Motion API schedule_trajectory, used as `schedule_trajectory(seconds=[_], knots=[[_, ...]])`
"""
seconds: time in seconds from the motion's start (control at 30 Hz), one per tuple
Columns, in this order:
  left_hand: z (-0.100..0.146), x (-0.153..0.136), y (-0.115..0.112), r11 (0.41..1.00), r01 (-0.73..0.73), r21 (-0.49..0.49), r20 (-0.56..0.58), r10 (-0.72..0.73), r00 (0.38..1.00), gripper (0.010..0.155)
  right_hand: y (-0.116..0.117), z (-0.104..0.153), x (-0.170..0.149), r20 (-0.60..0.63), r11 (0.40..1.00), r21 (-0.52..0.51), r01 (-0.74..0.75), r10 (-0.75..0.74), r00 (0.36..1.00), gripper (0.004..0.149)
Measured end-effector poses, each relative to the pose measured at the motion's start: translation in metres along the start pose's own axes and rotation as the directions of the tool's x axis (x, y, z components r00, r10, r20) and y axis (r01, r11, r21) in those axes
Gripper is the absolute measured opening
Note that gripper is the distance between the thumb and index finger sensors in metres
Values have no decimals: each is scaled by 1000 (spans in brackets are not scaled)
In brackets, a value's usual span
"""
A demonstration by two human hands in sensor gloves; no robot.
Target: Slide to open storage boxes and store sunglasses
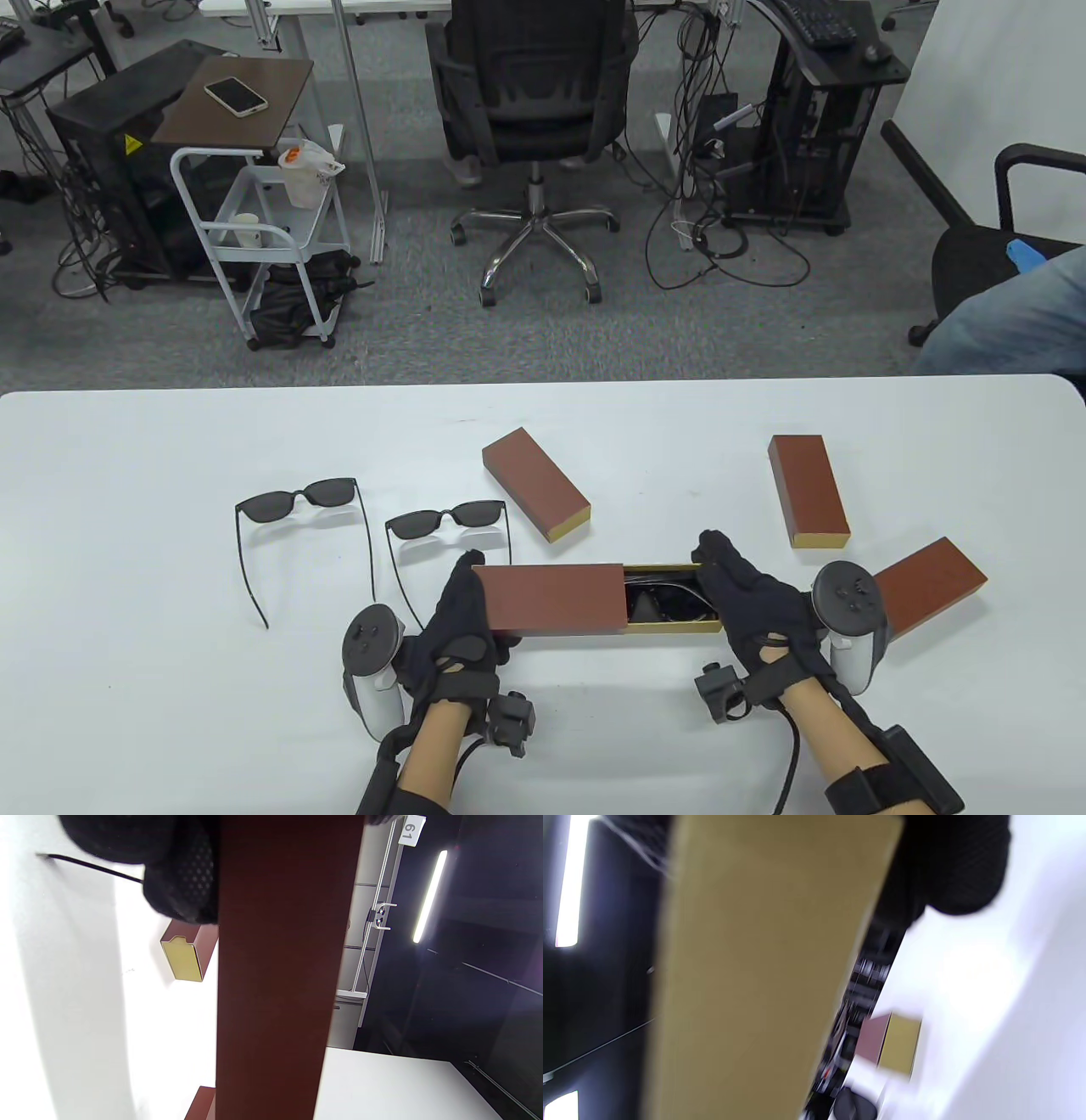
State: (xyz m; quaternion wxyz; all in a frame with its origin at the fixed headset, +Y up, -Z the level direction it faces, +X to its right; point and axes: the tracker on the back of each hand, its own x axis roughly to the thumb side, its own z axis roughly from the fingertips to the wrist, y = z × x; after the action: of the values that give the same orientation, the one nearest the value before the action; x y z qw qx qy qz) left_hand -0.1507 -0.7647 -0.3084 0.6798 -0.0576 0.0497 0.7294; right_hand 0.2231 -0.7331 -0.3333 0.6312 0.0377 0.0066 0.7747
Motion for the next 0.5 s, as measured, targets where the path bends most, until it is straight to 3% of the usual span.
schedule_trajectory(seconds=[0.13,0.5], knots=[[0,-1,-4,999,-31,-22,-28,30,999,72,10,4,-3,16,992,46,115,-116,993,84],[1,4,-27,980,5,-200,-80,-22,997,74,27,6,3,48,960,246,135,-151,987,91]])
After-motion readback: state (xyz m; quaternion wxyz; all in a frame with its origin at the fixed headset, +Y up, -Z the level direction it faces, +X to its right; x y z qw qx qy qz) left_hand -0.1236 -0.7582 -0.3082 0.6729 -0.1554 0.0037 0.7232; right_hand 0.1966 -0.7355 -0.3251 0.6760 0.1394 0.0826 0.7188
